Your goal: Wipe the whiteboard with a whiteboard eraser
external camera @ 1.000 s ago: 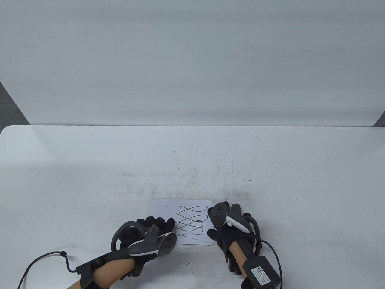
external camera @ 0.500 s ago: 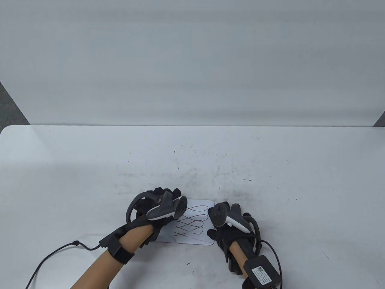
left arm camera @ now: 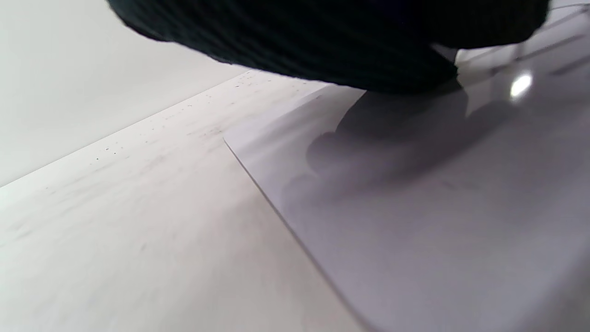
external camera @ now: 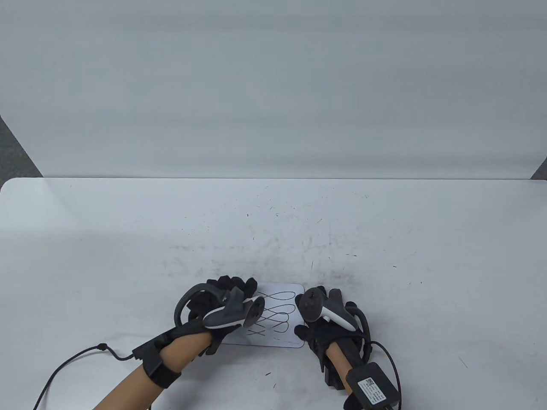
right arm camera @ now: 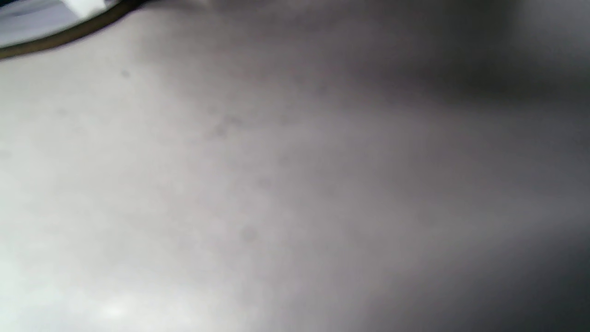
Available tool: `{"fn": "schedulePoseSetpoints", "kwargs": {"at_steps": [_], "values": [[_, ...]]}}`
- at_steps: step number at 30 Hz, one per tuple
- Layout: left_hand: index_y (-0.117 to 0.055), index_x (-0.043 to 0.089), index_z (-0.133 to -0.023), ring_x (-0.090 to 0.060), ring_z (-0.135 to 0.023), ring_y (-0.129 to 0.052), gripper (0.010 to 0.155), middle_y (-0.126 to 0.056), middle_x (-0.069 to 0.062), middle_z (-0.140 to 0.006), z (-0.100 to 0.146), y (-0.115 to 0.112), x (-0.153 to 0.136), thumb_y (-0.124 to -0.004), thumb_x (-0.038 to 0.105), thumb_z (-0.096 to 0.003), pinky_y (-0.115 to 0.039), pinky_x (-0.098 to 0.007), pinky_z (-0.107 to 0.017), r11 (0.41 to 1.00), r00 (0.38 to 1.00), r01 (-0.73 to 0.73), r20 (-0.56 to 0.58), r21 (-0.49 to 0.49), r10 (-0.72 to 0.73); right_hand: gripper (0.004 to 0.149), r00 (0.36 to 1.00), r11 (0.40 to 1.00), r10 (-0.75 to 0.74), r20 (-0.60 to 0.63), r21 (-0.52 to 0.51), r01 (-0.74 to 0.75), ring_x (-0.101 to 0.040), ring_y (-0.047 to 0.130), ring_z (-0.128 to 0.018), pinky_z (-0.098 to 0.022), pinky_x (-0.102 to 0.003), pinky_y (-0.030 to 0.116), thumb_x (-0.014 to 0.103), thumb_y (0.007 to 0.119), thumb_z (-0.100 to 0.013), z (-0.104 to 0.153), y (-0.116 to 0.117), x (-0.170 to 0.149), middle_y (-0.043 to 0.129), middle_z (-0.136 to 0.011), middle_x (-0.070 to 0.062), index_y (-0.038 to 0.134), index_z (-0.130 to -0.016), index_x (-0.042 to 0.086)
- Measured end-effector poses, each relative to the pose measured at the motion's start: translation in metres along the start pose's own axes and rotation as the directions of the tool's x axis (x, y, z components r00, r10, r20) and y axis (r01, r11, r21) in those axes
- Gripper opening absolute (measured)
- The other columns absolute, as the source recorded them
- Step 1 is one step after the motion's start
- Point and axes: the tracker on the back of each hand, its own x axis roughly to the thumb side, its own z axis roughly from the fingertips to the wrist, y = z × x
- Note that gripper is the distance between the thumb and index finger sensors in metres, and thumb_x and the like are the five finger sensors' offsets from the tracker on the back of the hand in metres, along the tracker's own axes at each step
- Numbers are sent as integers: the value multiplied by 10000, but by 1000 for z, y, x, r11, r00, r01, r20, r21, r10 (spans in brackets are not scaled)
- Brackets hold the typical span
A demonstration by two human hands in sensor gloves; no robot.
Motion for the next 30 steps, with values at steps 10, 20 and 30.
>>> {"fn": "schedulePoseSetpoints", "kwargs": {"at_steps": [10, 20, 30], "values": [[-450, 360, -1136, -351, -876, -674, 819, -597, -50, -1110, 26, -6, 4, -704, 612, -400, -600, -545, -615, 992, 990, -119, 72, -44, 122, 690, 1000, 1000, -9, -1, 11, 9, -503, -1, -929, -597, -767, 126, 501, 542, -379, -1, 0, 0, -6, -1071, -98, 138, -926, 387], [-441, 387, -1130, -344, -897, -648, 807, -572, -26, -1121, -66, 5, -17, -709, 605, -401, -573, -547, -642, 986, 983, -157, -110, -62, 150, 688, 1000, 1000, -10, -5, 20, 10, -499, -8, -928, -598, -765, 121, 498, 543, -378, -1, -1, 0, -14, -1068, -92, 135, -922, 393], [-442, 377, -1128, -342, -878, -667, 813, -588, -36, -1107, -42, 5, -6, -704, 615, -396, -597, -541, -620, 999, 997, -47, -57, 19, 48, 688, 1000, 1000, -10, -5, 15, 10, -493, -8, -929, -600, -760, 120, 505, 540, -377, -1, 0, -1, -15, -1069, -88, 133, -922, 396]]}}
